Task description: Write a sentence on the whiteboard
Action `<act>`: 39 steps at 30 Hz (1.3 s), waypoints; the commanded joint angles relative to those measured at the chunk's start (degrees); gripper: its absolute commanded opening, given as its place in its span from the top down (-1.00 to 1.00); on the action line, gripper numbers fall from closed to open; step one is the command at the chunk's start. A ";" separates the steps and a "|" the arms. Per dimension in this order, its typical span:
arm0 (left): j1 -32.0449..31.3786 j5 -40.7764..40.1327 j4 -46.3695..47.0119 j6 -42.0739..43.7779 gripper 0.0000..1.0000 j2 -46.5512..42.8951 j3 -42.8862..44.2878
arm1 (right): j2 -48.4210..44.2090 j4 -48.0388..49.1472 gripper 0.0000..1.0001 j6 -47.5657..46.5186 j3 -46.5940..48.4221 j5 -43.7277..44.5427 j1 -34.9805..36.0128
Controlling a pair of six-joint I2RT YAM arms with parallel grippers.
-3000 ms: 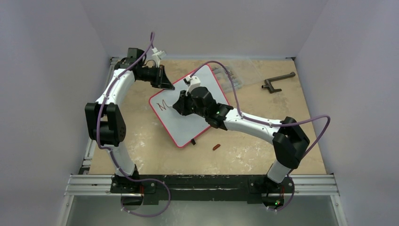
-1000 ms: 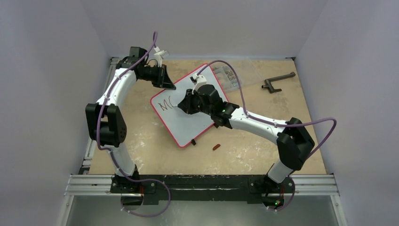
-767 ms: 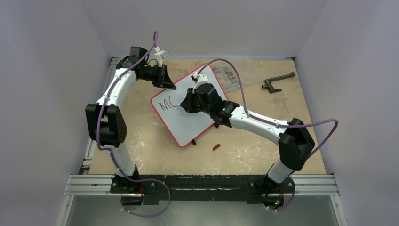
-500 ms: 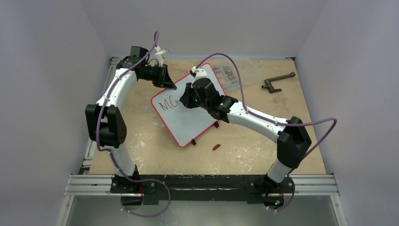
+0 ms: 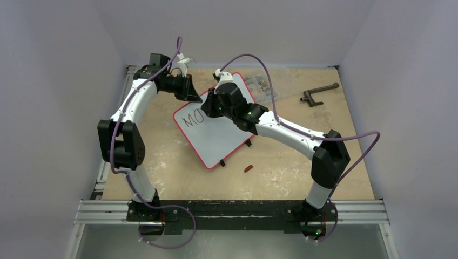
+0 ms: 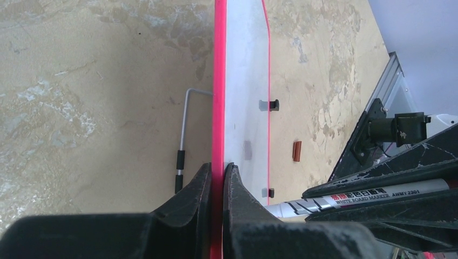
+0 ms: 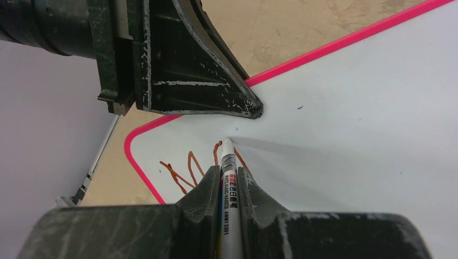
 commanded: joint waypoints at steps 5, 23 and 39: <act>-2.04 -4.39 -2.71 4.90 1.00 -2.99 -1.55 | 1.71 0.13 1.00 -1.77 1.76 -2.15 -0.19; -2.04 -4.32 -2.56 4.84 1.00 -3.77 -1.88 | -9.22 1.93 1.00 -3.58 -5.25 -9.75 -1.32; -2.04 -5.49 -2.04 4.90 1.00 -6.47 -3.74 | -17.11 4.81 1.00 -6.24 -13.49 -11.09 -7.29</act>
